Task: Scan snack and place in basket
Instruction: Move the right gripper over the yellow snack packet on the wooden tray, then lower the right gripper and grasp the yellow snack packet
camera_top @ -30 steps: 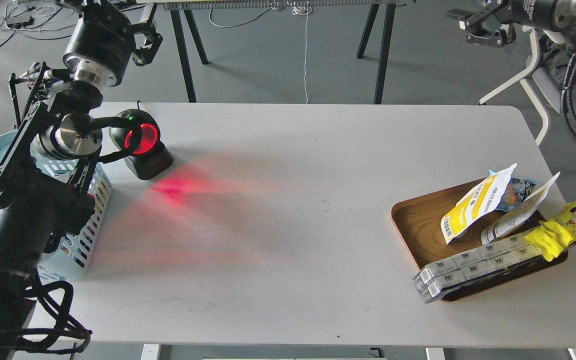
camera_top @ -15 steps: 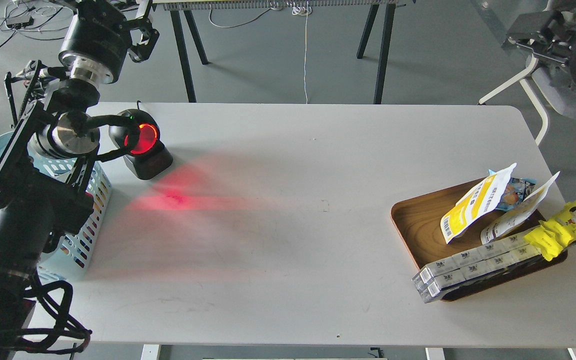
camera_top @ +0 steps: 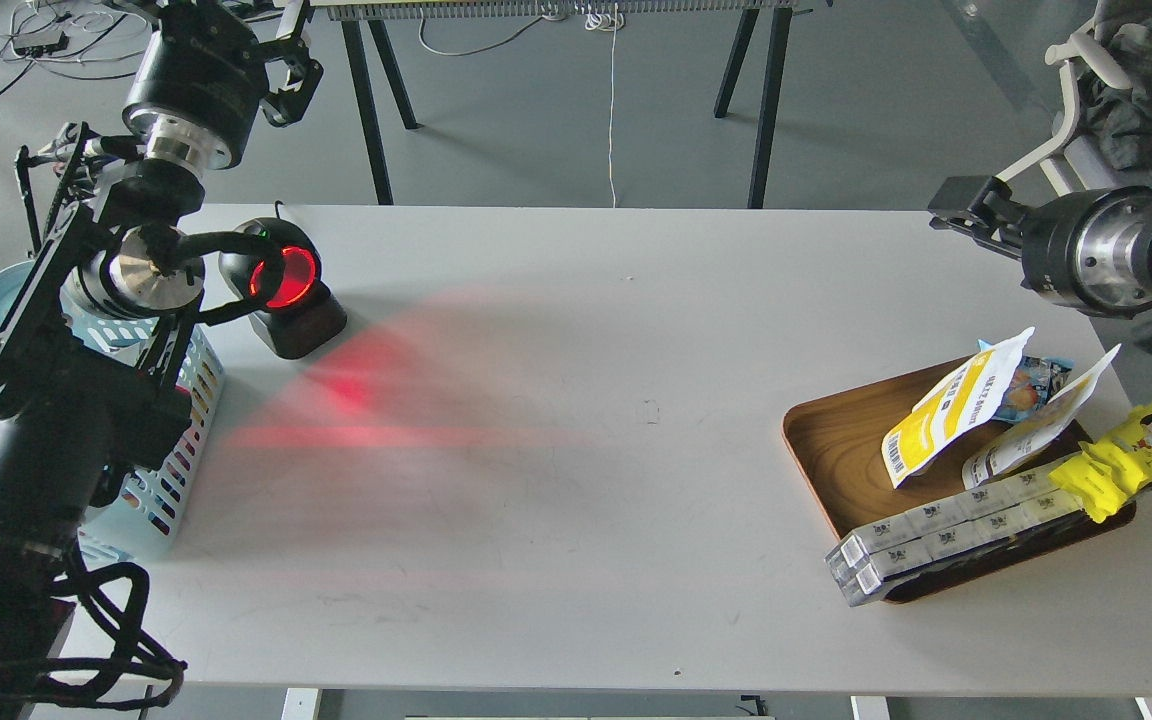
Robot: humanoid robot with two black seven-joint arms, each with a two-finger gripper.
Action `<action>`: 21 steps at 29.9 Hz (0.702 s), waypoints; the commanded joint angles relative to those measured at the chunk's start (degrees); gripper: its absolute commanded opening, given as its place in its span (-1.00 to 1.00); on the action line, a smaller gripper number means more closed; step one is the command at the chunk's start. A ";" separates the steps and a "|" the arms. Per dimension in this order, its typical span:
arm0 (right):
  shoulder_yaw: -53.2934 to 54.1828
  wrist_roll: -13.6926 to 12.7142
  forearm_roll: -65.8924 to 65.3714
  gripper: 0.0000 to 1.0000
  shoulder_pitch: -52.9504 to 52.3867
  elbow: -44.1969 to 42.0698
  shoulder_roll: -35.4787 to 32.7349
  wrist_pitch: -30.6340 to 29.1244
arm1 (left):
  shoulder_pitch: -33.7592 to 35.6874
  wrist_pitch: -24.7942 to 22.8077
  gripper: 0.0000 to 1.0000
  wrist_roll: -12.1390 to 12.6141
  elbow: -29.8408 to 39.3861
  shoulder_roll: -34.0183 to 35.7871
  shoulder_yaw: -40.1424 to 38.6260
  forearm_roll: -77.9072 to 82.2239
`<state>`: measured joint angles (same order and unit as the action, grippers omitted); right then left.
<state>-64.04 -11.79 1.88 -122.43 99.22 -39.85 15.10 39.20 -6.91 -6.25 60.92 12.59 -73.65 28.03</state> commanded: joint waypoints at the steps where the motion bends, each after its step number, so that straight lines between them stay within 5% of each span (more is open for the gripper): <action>1: 0.41 0.10 0.32 0.97 1.23 0.00 -2.24 -0.24 | -0.01 0.14 1.00 0.01 -0.01 -0.11 0.00 0.00; 8: 2.60 0.37 0.23 0.96 4.39 0.09 -9.54 -1.91 | -0.01 0.32 1.00 -0.08 -0.01 -0.29 0.26 0.00; 21: 10.16 0.63 -0.91 0.95 15.20 0.09 -10.07 -1.04 | -0.09 0.41 1.00 0.01 -0.01 -0.03 0.53 0.00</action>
<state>-54.08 -11.21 1.14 -108.09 99.32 -49.85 14.03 39.20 -6.50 -6.26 60.91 12.45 -73.09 28.04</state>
